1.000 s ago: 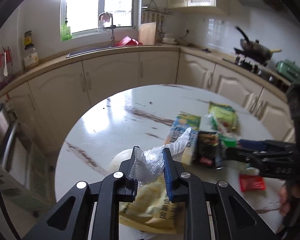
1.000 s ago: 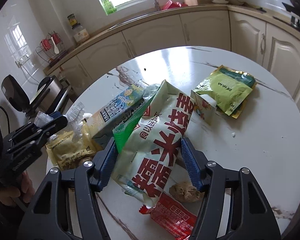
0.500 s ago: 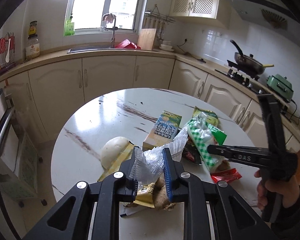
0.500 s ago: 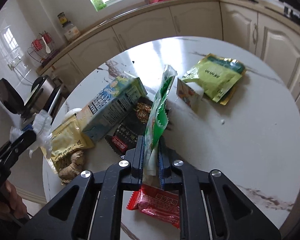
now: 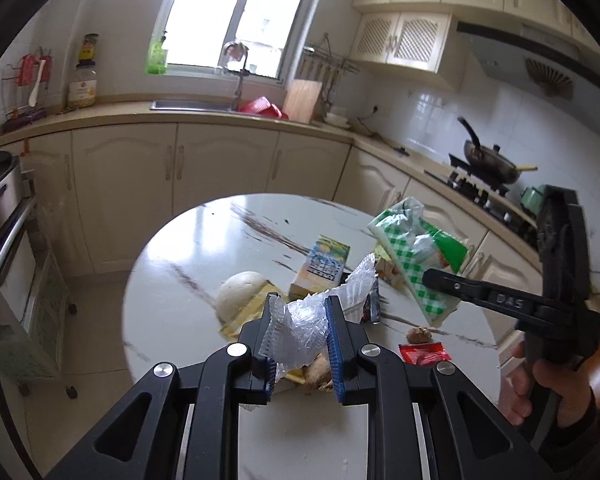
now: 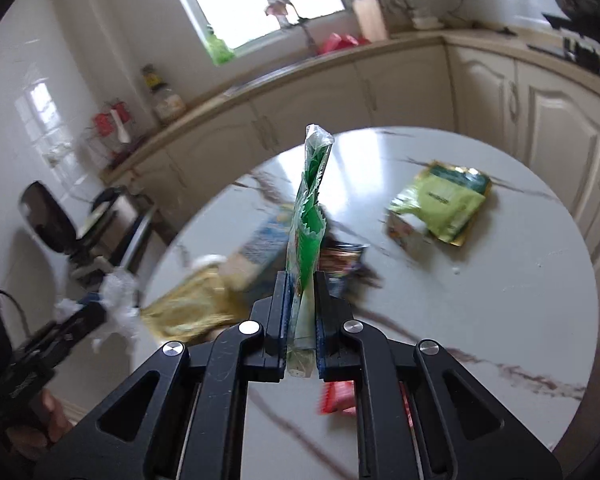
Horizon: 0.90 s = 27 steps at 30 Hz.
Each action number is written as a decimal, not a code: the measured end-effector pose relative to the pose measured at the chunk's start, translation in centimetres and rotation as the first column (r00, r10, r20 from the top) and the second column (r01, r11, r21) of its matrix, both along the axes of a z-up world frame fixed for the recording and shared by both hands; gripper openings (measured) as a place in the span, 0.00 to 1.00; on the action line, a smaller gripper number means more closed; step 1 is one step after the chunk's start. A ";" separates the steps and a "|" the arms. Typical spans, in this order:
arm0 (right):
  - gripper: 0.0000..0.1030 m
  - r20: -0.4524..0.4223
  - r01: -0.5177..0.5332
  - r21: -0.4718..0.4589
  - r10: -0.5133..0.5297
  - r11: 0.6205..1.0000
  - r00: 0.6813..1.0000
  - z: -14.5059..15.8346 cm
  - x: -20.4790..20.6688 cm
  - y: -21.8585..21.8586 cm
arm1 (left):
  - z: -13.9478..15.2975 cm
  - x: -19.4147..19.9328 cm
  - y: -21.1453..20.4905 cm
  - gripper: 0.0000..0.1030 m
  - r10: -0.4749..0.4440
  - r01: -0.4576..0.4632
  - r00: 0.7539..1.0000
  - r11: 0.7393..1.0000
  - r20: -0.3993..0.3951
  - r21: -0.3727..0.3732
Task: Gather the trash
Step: 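Carry both wrappers over the blue bin and open both tools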
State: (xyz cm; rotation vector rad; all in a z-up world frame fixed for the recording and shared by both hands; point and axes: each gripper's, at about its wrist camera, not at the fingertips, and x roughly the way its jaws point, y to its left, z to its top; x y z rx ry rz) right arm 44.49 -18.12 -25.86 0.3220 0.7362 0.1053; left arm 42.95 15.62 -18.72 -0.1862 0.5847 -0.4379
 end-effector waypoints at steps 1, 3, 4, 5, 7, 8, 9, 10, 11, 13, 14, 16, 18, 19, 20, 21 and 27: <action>0.11 0.014 -0.040 -0.012 0.040 0.999 0.999 0.9 -0.6 1.5 | 0.0 -1.3 1.4 0.17 0.026 -0.026 1.000 1.000 0.007 -0.014; 0.11 0.042 -0.114 -0.004 0.114 0.994 0.993 2.0 -1.4 4.5 | -0.2 -3.5 3.7 0.17 0.077 -0.076 0.997 0.997 0.018 -0.032; 0.11 0.046 -0.168 -0.001 0.168 0.986 0.985 2.3 -1.7 6.5 | -0.6 -4.8 5.1 0.17 0.105 -0.105 0.994 0.994 0.019 -0.032; 0.11 0.049 -0.208 0.005 0.208 0.978 0.977 2.3 -2.2 8.0 | -1.1 -6.2 6.4 0.17 0.146 -0.146 0.989 0.989 0.015 -0.022; 0.11 0.048 -0.295 0.009 0.294 0.955 0.955 1.9 -2.7 12.1 | -2.8 -8.6 9.5 0.17 0.236 -0.236 0.972 0.972 -0.009 -0.013; 0.11 0.045 -0.341 0.015 0.340 0.940 0.939 1.5 -2.9 14.2 | -3.7 -9.7 10.9 0.17 0.273 -0.273 0.962 0.962 -0.025 -0.016; 0.11 0.040 -0.375 0.015 0.374 0.927 0.927 1.0 -3.1 16.0 | -4.9 -10.7 12.5 0.17 0.322 -0.323 0.946 0.946 -0.050 -0.015; 0.11 0.021 -0.417 0.008 0.417 0.909 0.909 0.2 -3.2 18.2 | -6.3 -12.0 14.3 0.17 0.374 -0.375 0.924 0.927 -0.078 0.000; 0.11 0.008 -0.446 0.005 0.446 0.895 0.895 -0.6 -3.2 20.1 | -7.6 -13.1 15.7 0.17 0.417 -0.418 0.904 0.909 -0.091 0.014; 0.11 -0.043 -0.508 -0.017 0.507 0.861 0.861 -3.0 -3.2 24.1 | -10.7 -14.9 18.4 0.17 0.489 -0.488 0.859 0.872 -0.149 0.046; 0.11 -0.067 -0.532 -0.020 0.530 0.846 0.845 -4.2 -3.2 25.7 | -12.2 -15.5 19.5 0.17 0.510 -0.509 0.841 0.859 -0.180 0.054; 0.11 -0.122 -0.588 -0.039 0.580 0.808 0.806 -7.0 -3.2 29.4 | -15.9 -16.4 22.1 0.17 0.555 -0.553 0.794 0.829 -0.248 0.087; 0.11 -0.173 -0.621 -0.033 0.608 0.783 0.775 -9.8 -2.9 32.2 | -18.9 -16.6 23.9 0.17 0.579 -0.576 0.752 0.810 -0.315 0.112; 0.11 -0.209 -0.638 -0.042 0.618 0.769 0.758 -11.6 -2.6 33.8 | -20.8 -16.4 24.3 0.18 0.577 -0.580 0.737 0.807 -0.352 0.111; 0.11 -0.241 -0.650 -0.050 0.622 0.758 0.745 -13.3 -2.2 35.0 | -22.2 -16.2 24.9 0.18 0.577 -0.582 0.723 0.805 -0.379 0.117; 0.11 -0.271 -0.663 -0.053 0.628 0.747 0.729 -14.9 -1.7 36.0 | -23.6 -16.0 25.5 0.18 0.578 -0.582 0.709 0.803 -0.404 0.127; 0.11 -0.441 -0.693 -0.002 0.622 0.721 0.647 -24.7 2.4 40.9 | -31.9 -11.7 28.6 0.23 0.525 -0.561 0.628 0.817 -0.575 0.133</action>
